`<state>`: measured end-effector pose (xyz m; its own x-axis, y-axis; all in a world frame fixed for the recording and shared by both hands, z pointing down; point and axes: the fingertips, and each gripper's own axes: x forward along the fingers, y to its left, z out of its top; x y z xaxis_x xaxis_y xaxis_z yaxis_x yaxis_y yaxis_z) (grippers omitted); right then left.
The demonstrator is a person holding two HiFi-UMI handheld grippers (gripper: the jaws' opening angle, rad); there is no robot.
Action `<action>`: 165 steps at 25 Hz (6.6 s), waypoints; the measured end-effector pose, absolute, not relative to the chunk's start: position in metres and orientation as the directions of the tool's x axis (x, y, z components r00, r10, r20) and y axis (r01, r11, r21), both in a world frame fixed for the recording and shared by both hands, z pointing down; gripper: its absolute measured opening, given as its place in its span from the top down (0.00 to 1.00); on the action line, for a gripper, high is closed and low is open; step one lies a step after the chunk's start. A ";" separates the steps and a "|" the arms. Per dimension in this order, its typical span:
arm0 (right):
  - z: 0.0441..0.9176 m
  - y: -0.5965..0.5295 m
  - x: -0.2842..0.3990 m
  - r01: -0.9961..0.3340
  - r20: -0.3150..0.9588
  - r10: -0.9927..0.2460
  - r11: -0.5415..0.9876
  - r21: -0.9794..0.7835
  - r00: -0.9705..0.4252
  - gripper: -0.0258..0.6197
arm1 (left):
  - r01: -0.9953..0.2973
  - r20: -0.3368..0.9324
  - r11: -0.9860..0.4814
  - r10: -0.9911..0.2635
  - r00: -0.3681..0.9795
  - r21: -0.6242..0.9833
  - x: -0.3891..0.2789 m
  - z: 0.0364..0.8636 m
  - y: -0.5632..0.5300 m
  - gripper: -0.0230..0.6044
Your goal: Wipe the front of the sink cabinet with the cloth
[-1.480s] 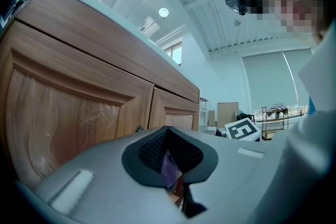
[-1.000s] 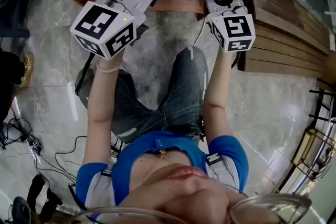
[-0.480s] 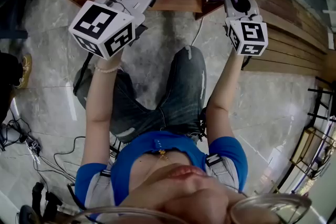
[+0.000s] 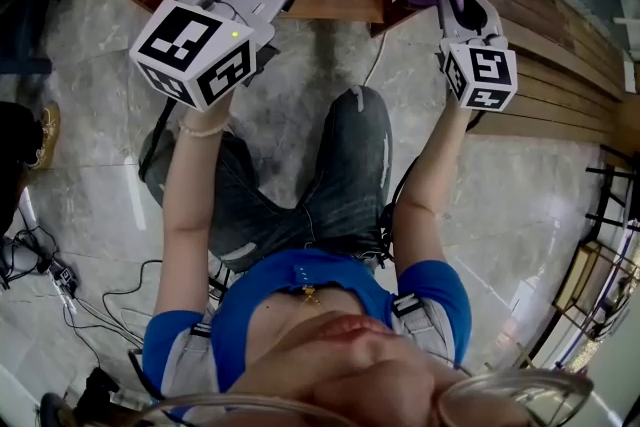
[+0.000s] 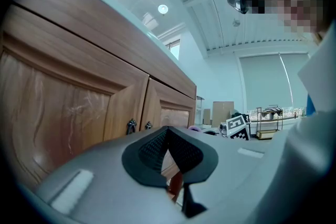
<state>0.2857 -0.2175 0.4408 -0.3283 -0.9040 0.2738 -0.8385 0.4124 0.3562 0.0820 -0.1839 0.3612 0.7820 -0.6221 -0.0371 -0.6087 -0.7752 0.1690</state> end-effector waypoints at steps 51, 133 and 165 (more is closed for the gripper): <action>0.494 -0.214 0.156 -0.773 0.319 -0.812 0.573 0.274 -0.489 0.87 | -0.624 -0.033 -0.762 -0.638 0.770 0.174 0.075 0.358 -0.184 0.96; -0.189 -0.159 0.037 -0.832 0.007 -0.842 0.534 0.152 -0.539 0.87 | -0.797 -0.046 -0.603 -0.798 0.601 0.049 0.001 -0.212 -0.160 0.97; -0.211 -0.078 0.120 -0.738 -0.016 -0.750 0.648 0.189 -0.662 0.87 | -0.904 -0.067 -0.425 -0.904 0.422 0.042 0.078 -0.208 -0.065 0.97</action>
<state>0.1204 -0.0784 -0.2114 -0.6617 -0.7496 -0.0162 -0.7383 0.6476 0.1886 0.0778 -0.0647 -0.2081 0.4219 -0.9042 -0.0666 -0.9042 -0.4250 0.0424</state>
